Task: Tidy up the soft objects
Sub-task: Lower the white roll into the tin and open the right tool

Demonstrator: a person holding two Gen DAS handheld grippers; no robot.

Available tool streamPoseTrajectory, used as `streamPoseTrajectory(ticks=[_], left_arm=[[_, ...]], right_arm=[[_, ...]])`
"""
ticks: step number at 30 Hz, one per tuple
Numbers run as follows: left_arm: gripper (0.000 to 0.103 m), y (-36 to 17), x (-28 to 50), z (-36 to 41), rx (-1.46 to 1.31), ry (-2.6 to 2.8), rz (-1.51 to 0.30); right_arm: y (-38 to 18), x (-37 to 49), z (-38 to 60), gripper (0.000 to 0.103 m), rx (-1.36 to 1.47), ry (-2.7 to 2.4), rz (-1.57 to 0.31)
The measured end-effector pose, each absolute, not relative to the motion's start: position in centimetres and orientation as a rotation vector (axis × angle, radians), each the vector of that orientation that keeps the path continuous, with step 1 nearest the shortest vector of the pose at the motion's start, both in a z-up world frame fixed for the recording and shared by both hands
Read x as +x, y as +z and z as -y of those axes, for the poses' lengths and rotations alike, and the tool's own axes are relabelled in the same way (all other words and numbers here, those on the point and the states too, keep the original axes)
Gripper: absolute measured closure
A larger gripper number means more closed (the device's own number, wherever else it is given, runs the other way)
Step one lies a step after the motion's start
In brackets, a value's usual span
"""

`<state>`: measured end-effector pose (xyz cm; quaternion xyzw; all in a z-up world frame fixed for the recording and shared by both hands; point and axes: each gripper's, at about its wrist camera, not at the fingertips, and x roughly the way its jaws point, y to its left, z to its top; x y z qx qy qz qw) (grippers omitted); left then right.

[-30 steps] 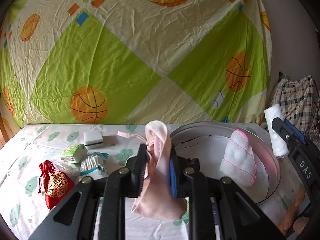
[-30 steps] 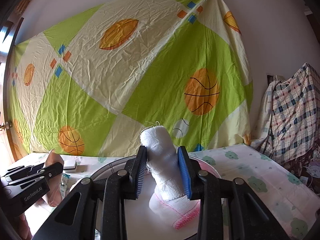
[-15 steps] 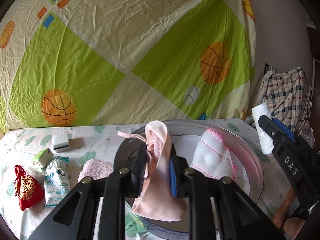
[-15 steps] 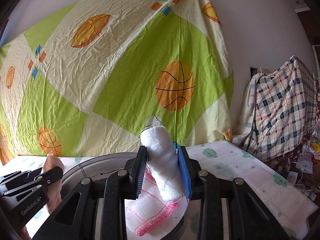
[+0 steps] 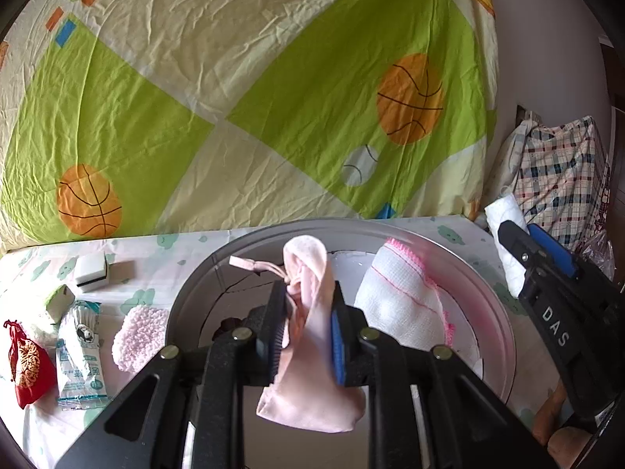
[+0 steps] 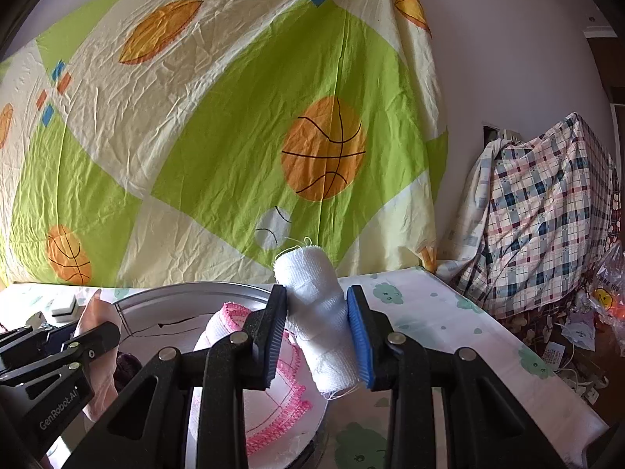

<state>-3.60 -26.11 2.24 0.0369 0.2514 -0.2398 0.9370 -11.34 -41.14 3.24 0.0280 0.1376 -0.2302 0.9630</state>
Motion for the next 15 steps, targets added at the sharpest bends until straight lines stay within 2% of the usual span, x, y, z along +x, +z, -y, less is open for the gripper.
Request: streamPoseTrajectory(ticks=[15], left_arm=[[0.084, 0.7, -2.8, 26.6, 0.112, -0.461, -0.546]], right_arm=[[2.0, -9.8, 40.9, 0.069, 0.037, -0.454, -0.366]])
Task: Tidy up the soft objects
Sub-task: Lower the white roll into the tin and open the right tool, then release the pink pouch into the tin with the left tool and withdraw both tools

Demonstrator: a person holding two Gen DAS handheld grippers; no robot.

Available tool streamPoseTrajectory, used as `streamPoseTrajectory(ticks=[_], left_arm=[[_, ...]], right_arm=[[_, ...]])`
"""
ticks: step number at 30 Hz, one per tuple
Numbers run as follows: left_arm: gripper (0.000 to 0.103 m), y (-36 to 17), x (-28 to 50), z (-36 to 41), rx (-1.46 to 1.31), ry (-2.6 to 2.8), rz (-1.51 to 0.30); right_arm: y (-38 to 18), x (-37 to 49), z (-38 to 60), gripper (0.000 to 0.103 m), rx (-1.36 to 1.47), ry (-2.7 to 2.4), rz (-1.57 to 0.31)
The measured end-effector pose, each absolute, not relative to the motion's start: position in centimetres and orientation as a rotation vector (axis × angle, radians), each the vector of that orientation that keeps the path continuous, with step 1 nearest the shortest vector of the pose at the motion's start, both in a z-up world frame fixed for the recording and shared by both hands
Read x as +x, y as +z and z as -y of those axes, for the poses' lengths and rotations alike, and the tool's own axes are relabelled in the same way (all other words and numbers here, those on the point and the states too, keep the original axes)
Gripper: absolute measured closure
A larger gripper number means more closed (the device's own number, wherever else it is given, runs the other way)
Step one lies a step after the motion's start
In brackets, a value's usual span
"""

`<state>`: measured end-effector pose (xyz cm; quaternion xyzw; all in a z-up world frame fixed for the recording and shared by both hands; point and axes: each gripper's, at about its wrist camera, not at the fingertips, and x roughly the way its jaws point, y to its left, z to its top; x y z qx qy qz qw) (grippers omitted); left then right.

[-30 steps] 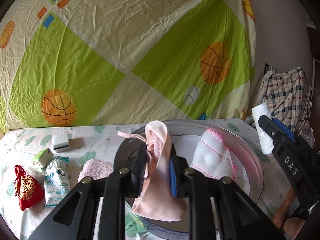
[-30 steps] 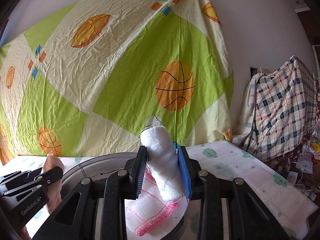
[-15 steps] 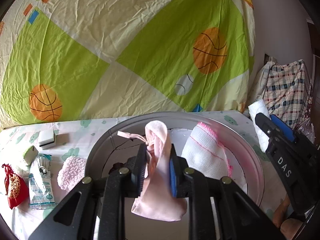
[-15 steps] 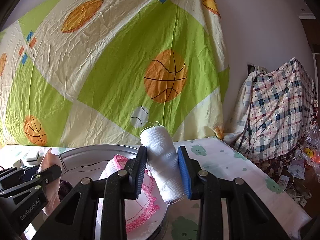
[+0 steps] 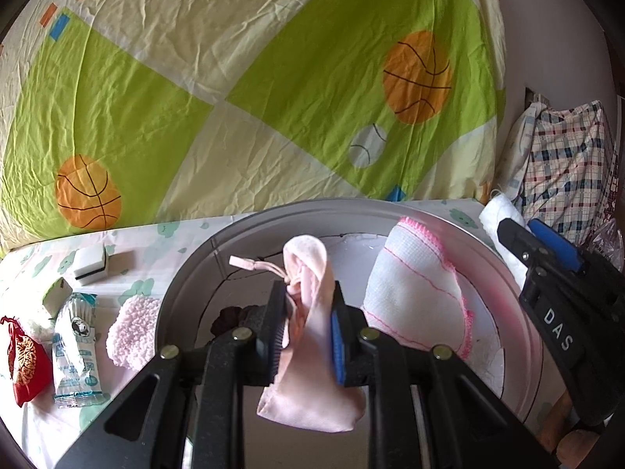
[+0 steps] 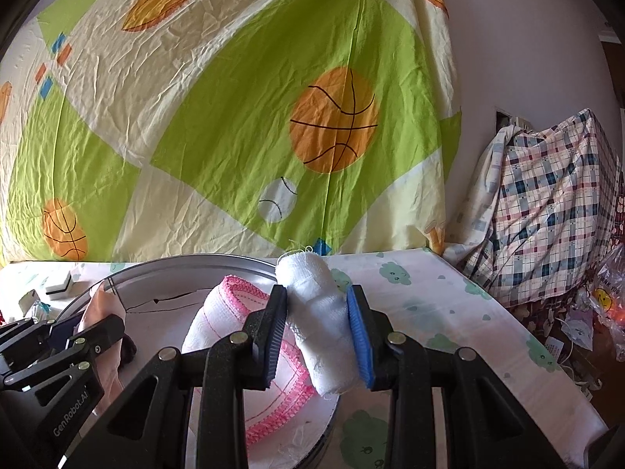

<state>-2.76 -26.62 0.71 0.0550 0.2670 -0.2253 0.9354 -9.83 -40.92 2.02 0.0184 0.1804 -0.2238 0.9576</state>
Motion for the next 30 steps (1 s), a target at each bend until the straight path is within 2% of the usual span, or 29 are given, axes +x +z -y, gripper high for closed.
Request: streamPoseTrajectory(ticks=[2, 5, 24, 26, 27, 28, 29, 30], left_arm=[[0.084, 0.69, -2.73, 26.58, 0.112, -0.458, -0.545], [0.084, 0.68, -2.67, 26.6, 0.112, -0.455, -0.546], [0.084, 0.16, -2.15, 26.87, 0.142, -0.429, -0.559], [0.08, 0.12, -2.13, 26.87, 0.143, -0.427, -0.564], [0.074, 0.09, -2.14, 26.87, 0.143, -0.426, -0.567], [0.056, 0.07, -2.16, 26.87, 0.142, -0.427, -0.57], [0.044, 0.07, -2.2, 26.85, 0.142, -0.428, -0.574], [0.023, 0.13, -2.38, 26.76, 0.139, -0.431, -0.571]], right_arm=[[1.9, -9.69, 40.87, 0.069, 0.037, -0.448, -0.374], [1.72, -9.46, 40.65, 0.075, 0.033, -0.436, -0.388], [2.06, -9.91, 40.18, 0.075, 0.052, -0.407, -0.357], [2.04, -9.96, 40.24, 0.075, 0.056, -0.409, -0.356], [2.05, -10.0, 40.25, 0.075, 0.057, -0.412, -0.354], [2.07, -10.06, 40.29, 0.075, 0.059, -0.414, -0.351], [2.11, -10.11, 40.29, 0.074, 0.06, -0.417, -0.348], [2.15, -10.19, 40.31, 0.067, 0.061, -0.423, -0.344]])
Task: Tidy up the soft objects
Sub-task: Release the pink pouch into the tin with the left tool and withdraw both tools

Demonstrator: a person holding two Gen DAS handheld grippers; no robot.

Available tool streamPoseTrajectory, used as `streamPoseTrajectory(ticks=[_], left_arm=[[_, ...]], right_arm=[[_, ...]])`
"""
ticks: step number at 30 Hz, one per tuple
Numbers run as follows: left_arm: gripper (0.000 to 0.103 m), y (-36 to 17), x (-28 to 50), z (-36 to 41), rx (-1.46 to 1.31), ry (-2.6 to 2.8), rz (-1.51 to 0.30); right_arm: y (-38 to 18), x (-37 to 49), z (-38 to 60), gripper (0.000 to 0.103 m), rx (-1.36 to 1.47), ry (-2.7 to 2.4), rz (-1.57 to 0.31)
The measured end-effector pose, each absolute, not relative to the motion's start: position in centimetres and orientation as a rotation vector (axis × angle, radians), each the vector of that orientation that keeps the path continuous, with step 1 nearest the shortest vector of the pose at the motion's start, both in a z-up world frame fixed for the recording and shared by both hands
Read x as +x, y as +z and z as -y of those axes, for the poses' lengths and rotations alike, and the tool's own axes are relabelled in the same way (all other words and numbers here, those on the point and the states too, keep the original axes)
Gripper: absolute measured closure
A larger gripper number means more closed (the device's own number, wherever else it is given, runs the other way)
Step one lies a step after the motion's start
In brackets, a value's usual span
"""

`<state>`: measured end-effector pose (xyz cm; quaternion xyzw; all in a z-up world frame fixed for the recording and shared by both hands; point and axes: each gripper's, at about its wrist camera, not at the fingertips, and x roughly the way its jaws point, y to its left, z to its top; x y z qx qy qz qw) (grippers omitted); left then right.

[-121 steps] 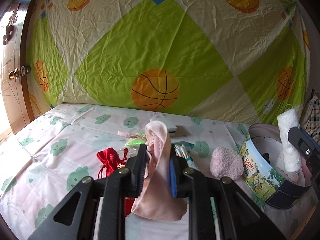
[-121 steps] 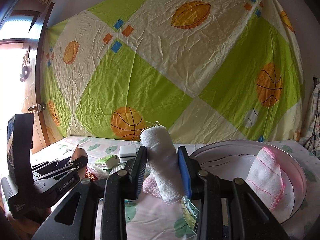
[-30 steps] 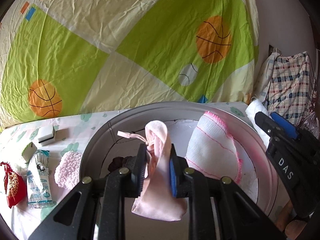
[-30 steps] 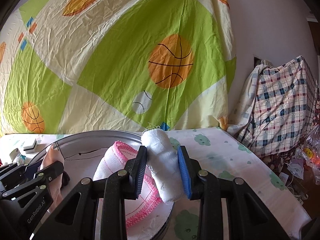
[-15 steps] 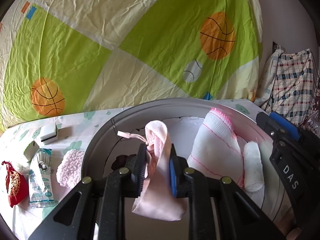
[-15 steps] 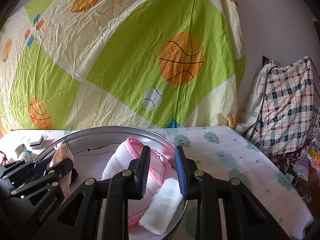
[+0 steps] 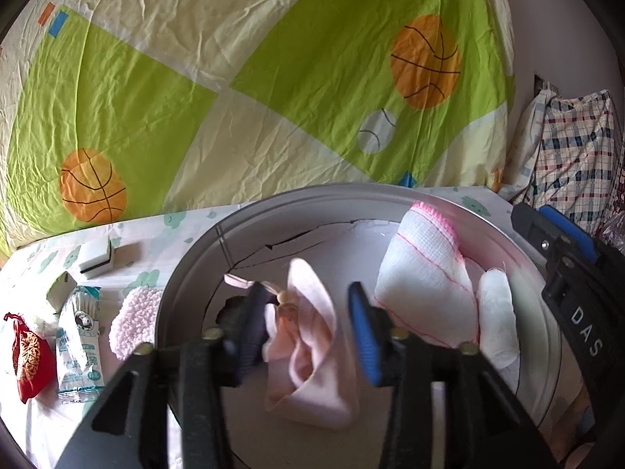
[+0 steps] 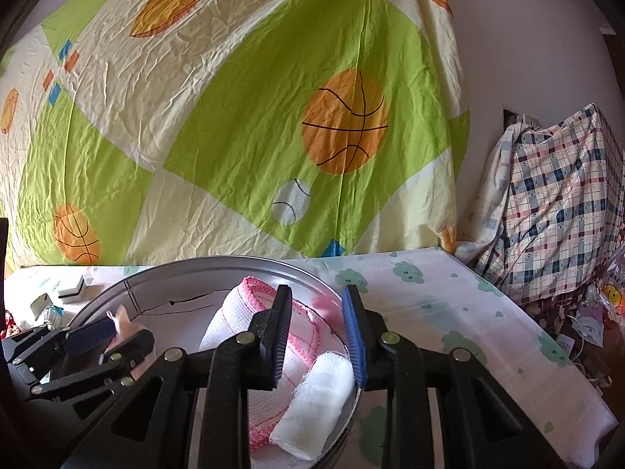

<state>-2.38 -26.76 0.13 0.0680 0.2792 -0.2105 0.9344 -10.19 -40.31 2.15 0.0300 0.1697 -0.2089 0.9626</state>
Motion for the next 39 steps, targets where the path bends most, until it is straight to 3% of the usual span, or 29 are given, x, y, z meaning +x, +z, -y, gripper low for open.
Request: streamPoseTrajectory(ticks=[1, 3, 7, 21, 29, 31, 39], left_arm=[[0.01, 0.3, -2.6, 26.6, 0.131, -0.434, -0.555], [0.0, 0.7, -3.4, 26.3, 0.12, -0.44, -0.506], [0.0, 0.7, -4.3, 27.2, 0.196, -0.419, -0.462], [0.0, 0.9, -4.9, 26.4, 0.2, -0.396, -0.427], [0.0, 1.5, -5.8, 24.1, 0.147, -0.373, -0.373], [0.0, 1.6, -5.9, 23.6, 0.147, -0.363, -0.355], [0.0, 1.7, -6.0, 22.0, 0.111, -0.32, -0.332]], right_arm=[[2.2, -10.3, 40.3, 0.055, 0.062, -0.433, -0.334], [2.5, -10.9, 40.4, 0.036, 0.072, -0.449, -0.296], [3.1, -11.8, 40.8, 0.025, 0.099, -0.47, -0.233], [3.1, -12.2, 42.3, 0.023, 0.195, -0.484, -0.239], [3.1, -14.2, 41.6, 0.023, 0.202, -0.546, -0.104], [3.3, -14.8, 41.3, 0.016, 0.21, -0.56, -0.068], [3.6, -15.6, 39.1, 0.015, 0.174, -0.57, -0.025]])
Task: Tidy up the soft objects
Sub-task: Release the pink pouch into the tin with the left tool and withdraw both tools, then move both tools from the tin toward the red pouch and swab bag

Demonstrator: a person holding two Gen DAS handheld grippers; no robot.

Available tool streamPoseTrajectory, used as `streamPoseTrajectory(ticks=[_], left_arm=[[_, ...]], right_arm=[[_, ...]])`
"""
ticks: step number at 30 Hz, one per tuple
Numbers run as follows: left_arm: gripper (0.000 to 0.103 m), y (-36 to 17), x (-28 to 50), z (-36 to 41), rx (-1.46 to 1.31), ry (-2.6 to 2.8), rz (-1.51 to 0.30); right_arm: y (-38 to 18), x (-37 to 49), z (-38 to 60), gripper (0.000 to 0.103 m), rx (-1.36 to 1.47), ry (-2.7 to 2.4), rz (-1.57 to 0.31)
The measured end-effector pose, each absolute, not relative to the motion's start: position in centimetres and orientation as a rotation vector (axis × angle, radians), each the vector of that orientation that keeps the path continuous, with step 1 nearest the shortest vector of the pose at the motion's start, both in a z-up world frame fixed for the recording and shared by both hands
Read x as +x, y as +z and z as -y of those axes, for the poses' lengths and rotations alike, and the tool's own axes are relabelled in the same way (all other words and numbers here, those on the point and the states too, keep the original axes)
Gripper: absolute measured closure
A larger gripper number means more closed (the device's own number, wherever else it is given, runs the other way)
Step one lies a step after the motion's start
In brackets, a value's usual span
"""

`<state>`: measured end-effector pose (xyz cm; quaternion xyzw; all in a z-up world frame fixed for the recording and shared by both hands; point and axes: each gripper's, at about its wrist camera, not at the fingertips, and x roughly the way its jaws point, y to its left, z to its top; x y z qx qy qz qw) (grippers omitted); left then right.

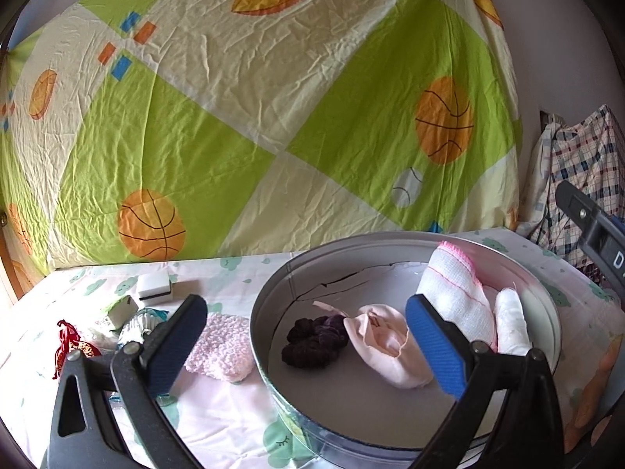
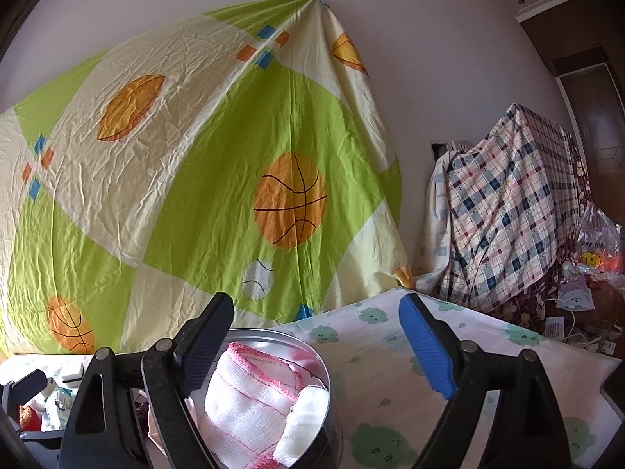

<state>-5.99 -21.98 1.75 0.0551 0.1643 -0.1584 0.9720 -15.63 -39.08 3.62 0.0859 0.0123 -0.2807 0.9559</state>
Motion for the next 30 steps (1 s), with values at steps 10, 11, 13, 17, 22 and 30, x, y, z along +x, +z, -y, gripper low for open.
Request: streamPoseTrajectory(ticks=[10, 11, 13, 17, 22, 30], left_arm=[[0.0, 1.7, -6.2, 20.8, 0.101, -0.318, -0.351], [0.0, 1.7, -6.2, 20.6, 0.101, -0.318, -0.355], [0.0, 1.6, -6.2, 20.4, 0.099, -0.315, -0.362], [0.0, 1.5, -6.2, 19.6, 0.1, -0.303, -0.371], [0.0, 1.4, -6.1, 18.3, 0.113, -0.281, -0.372], [0.0, 1.2, -5.1, 15.0, 0.111, -0.231, -0.386]], right_arm=[[3.8, -17.8, 36.7, 0.014, 0.146, -0.604, 0.061], [3.8, -18.0, 36.6, 0.014, 0.149, -0.614, 0.067], [3.8, -18.2, 36.5, 0.014, 0.162, -0.618, 0.063], [3.8, -17.9, 35.9, 0.014, 0.182, -0.597, 0.025], [3.6, -17.8, 34.5, 0.014, 0.18, -0.561, 0.004], [3.4, -17.0, 31.6, 0.014, 0.167, -0.509, -0.013]])
